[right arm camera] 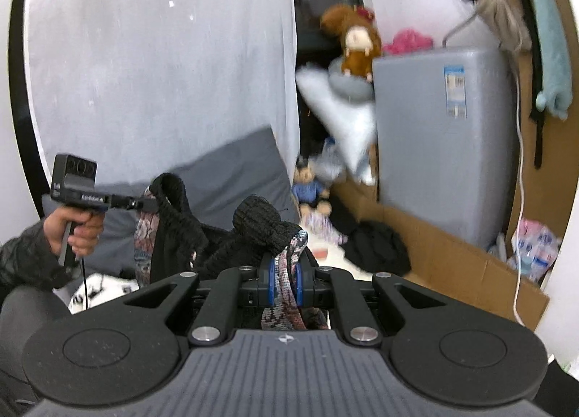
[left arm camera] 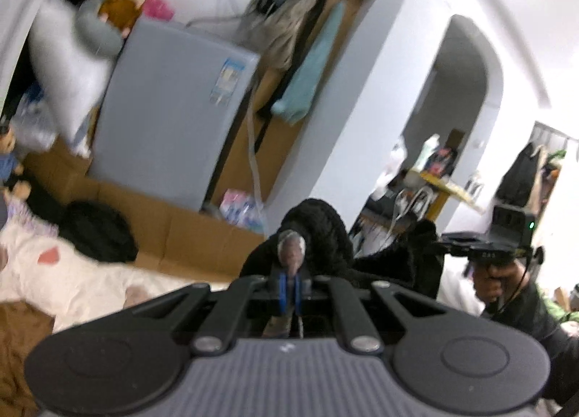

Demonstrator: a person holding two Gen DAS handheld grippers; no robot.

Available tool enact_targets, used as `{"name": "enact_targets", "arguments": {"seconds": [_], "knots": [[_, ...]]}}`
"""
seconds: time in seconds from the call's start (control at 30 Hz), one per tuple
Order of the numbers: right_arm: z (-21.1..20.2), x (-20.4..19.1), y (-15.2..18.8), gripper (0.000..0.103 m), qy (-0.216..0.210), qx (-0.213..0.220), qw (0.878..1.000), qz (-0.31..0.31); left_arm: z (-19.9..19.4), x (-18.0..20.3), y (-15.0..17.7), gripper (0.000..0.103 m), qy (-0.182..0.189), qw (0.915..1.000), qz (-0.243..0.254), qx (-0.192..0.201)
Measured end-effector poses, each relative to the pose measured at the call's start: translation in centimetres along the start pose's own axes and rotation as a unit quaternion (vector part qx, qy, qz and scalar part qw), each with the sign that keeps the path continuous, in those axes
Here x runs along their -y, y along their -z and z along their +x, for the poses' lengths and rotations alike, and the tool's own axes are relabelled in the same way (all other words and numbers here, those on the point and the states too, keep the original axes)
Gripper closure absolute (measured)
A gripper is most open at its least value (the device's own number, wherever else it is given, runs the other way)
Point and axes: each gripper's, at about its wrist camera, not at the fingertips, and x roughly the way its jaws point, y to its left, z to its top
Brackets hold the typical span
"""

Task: Fold clothes

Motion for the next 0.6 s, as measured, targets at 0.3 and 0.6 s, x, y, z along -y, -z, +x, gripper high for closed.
{"name": "enact_targets", "arguments": {"seconds": [0.3, 0.6], "knots": [[9.1, 5.6, 1.6, 0.092, 0.016, -0.064, 0.997, 0.042, 3.8, -2.8, 0.1, 0.098, -0.07, 0.996, -0.051, -0.021], [9.3, 5.9, 1.5, 0.092, 0.054, -0.044, 0.996, 0.054, 5.4, -3.5, -1.5, 0.098, -0.079, 0.9959, -0.045, -0.004]]}}
